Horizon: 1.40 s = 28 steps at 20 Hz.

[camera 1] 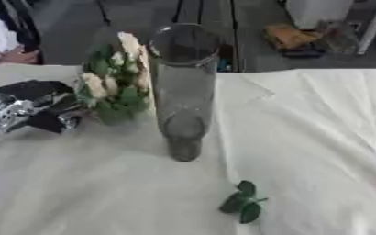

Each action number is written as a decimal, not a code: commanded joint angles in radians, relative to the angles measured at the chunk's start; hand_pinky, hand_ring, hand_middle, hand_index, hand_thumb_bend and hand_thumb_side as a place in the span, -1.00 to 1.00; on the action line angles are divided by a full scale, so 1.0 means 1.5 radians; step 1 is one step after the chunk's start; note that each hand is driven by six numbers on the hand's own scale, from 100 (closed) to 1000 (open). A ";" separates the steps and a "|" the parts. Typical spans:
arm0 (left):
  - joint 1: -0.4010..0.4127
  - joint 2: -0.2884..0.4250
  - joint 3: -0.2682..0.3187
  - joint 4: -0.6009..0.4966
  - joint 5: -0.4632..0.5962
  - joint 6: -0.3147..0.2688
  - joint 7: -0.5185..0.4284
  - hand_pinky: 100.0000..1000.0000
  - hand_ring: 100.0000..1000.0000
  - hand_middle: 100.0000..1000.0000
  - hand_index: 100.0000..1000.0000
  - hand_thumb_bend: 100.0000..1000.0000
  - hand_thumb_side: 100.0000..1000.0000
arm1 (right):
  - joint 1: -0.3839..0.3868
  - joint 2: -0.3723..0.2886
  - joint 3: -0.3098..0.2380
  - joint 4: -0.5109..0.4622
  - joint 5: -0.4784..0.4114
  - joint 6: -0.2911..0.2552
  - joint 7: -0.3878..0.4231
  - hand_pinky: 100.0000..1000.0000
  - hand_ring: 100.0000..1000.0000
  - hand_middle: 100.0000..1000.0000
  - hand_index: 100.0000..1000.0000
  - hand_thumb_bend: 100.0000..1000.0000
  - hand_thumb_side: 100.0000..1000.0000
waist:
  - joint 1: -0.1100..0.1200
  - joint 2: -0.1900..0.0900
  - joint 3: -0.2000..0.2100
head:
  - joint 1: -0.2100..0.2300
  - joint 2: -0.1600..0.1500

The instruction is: Arrange flowers into the vase.

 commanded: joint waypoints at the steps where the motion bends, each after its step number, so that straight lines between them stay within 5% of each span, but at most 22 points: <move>1: -0.017 0.009 0.013 0.003 -0.005 0.007 0.005 0.49 0.87 0.92 1.00 -0.70 0.35 | -0.006 -0.003 0.000 -0.008 -0.008 -0.005 0.000 0.16 0.27 0.01 0.44 -1.00 1.00 | 0.003 -0.011 -0.002 | 0.005 -0.010; 19: -0.028 0.016 0.031 0.015 0.021 0.040 -0.023 0.55 0.90 0.98 1.00 -0.74 0.38 | -0.002 0.003 0.005 -0.008 -0.013 -0.004 0.006 0.17 0.28 0.00 0.44 -1.00 1.00 | -0.003 -0.005 -0.003 | 0.015 -0.020; 28: -0.027 0.011 0.039 0.028 0.023 0.045 -0.012 0.34 0.70 0.80 0.93 -0.75 0.28 | -0.006 0.006 0.007 -0.008 -0.016 -0.004 0.007 0.18 0.28 0.00 0.44 -1.00 1.00 | -0.001 0.005 -0.013 | 0.024 -0.034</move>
